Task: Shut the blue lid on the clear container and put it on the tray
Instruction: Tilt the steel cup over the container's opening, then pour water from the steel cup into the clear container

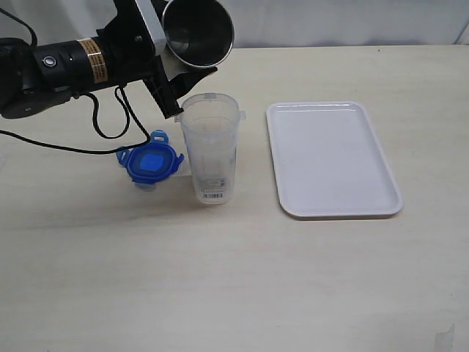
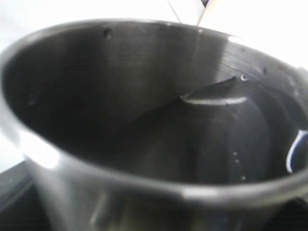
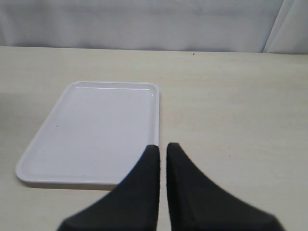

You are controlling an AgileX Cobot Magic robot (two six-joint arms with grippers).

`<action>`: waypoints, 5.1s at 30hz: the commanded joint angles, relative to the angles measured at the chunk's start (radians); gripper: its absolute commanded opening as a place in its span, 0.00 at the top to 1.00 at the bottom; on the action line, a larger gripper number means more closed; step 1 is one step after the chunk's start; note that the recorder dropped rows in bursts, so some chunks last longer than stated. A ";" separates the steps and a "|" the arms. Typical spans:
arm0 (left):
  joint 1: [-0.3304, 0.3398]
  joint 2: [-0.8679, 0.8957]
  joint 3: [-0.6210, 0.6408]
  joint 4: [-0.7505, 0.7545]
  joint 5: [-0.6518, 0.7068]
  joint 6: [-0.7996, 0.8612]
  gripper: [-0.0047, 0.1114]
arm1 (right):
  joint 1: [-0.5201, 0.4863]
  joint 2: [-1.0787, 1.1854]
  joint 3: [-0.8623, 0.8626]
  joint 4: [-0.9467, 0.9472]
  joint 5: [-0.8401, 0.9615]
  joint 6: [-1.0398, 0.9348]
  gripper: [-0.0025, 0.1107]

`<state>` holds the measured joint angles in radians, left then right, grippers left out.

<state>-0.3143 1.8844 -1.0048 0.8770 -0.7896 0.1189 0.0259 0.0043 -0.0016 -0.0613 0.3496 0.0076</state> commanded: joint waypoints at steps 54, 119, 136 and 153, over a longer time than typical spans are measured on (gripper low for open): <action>-0.001 -0.052 -0.010 -0.024 -0.001 0.172 0.96 | -0.004 -0.004 0.002 0.001 -0.002 0.000 0.93; -0.001 -0.052 -0.010 -0.024 0.100 0.442 0.96 | -0.004 -0.004 0.002 0.001 -0.004 0.000 0.93; -0.001 -0.052 -0.010 -0.024 0.104 0.271 0.96 | -0.004 -0.004 0.002 0.001 -0.004 0.000 0.93; -0.001 -0.052 -0.010 -0.022 0.127 0.239 0.96 | -0.004 -0.004 0.002 0.001 -0.004 0.000 0.93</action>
<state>-0.3143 1.8562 -1.0048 0.8813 -0.6296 0.2937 0.0259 0.0043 -0.0016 -0.0613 0.3496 0.0076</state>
